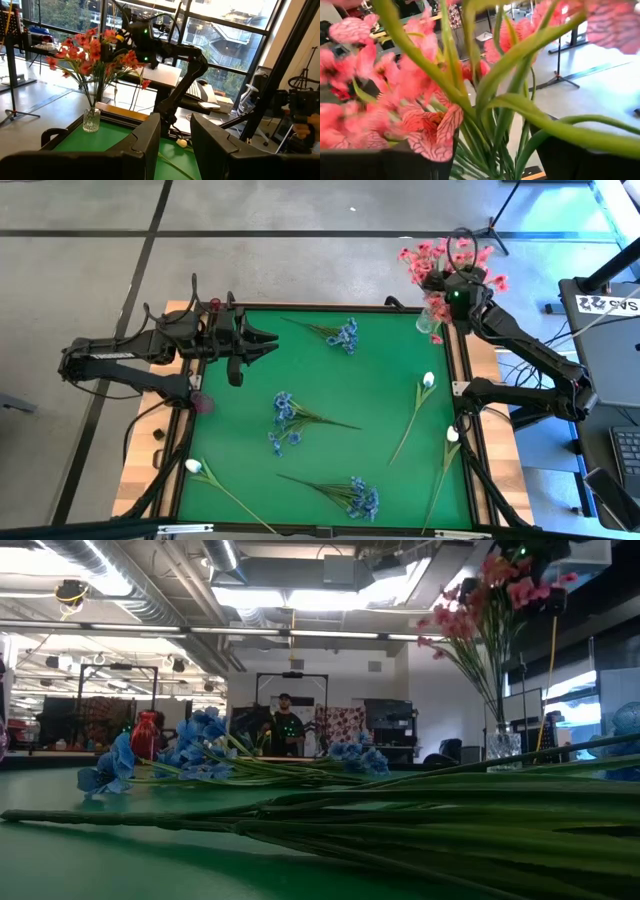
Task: Sort flowers into vase by color
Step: Put the pink flowers into the transparent vase
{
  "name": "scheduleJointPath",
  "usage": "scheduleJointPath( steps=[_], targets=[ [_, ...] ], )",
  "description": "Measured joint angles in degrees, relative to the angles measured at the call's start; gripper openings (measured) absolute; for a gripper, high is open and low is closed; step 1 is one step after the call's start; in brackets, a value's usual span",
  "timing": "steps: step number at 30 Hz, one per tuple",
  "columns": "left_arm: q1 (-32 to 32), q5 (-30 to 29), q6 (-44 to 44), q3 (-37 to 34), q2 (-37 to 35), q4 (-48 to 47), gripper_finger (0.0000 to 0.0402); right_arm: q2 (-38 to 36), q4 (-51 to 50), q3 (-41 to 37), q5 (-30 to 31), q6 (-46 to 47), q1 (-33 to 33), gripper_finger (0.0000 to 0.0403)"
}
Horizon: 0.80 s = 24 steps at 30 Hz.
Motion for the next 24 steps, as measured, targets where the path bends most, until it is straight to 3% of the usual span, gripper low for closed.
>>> scheduleJointPath(
  steps=[8,17,24],
  targets=[
    [-0.01,0.00,0.05,0.00,0.00,0.01,0.0105,0.07,-9.57,7.63,-2.49,3.67,0.00,0.0239],
    [-0.01,0.02,1.07,0.00,0.00,0.19,0.0105,3.65,-13.48,4.85,-3.92,8.95,-2.05,0.0239],
    [-0.40,0.44,0.59,0.00,0.00,0.09,0.0105,6.54,-14.70,4.13,-0.05,7.64,-1.89,0.0239]
  ],
)
